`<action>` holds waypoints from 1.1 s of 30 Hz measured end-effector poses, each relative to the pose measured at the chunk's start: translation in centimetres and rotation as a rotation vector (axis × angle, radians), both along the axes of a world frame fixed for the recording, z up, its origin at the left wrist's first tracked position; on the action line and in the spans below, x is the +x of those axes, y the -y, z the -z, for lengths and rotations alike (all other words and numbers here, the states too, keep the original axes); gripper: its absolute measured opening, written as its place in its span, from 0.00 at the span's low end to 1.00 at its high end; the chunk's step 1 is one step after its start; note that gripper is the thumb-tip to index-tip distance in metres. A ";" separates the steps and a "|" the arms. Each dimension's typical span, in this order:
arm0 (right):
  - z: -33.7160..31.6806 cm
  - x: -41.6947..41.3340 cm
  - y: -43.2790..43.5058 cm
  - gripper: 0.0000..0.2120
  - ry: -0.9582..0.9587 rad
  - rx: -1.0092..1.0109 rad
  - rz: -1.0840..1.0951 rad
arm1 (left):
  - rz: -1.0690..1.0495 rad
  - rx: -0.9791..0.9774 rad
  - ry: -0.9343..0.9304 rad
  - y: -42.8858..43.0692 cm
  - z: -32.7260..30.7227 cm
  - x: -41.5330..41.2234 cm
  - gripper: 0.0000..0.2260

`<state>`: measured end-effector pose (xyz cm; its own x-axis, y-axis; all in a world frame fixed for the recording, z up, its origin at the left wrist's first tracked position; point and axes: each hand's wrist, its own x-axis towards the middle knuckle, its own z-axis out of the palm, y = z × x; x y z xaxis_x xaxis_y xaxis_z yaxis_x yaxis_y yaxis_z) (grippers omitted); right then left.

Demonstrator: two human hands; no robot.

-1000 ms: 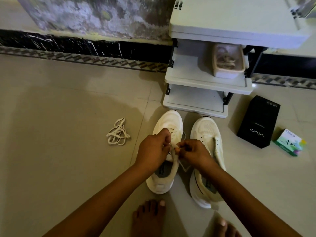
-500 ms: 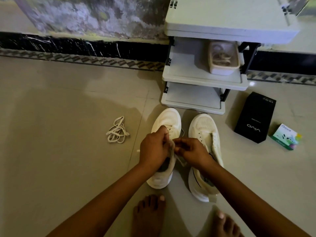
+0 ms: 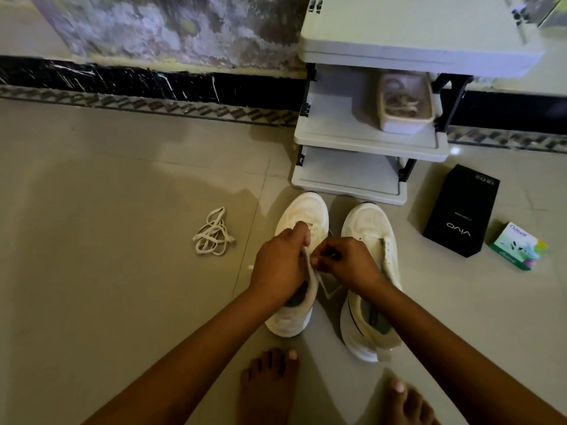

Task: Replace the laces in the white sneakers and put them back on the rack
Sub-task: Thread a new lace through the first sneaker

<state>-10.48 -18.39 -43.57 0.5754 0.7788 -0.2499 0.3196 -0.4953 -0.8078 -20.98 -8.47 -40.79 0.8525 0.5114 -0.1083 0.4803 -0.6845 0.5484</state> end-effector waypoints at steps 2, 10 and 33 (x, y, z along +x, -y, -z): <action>0.1 0.0 -0.2 0.00 0.017 0.000 -0.015 | 0.066 -0.012 -0.024 -0.8 -0.4 0.1 0.14; -2.4 0.4 0.6 0.02 0.324 -0.051 -0.060 | 0.183 -0.031 -0.320 -3.8 0.8 -0.3 0.27; -3.5 -0.4 -2.0 0.14 0.298 -0.439 -0.207 | 0.188 -0.217 -0.239 -5.7 1.8 -0.5 0.25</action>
<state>-10.88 -16.35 -40.10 0.5168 0.7428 -0.4257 0.6284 -0.6668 -0.4007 -21.49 -2.80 -42.62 0.8669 0.2915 -0.4043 0.4892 -0.6529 0.5783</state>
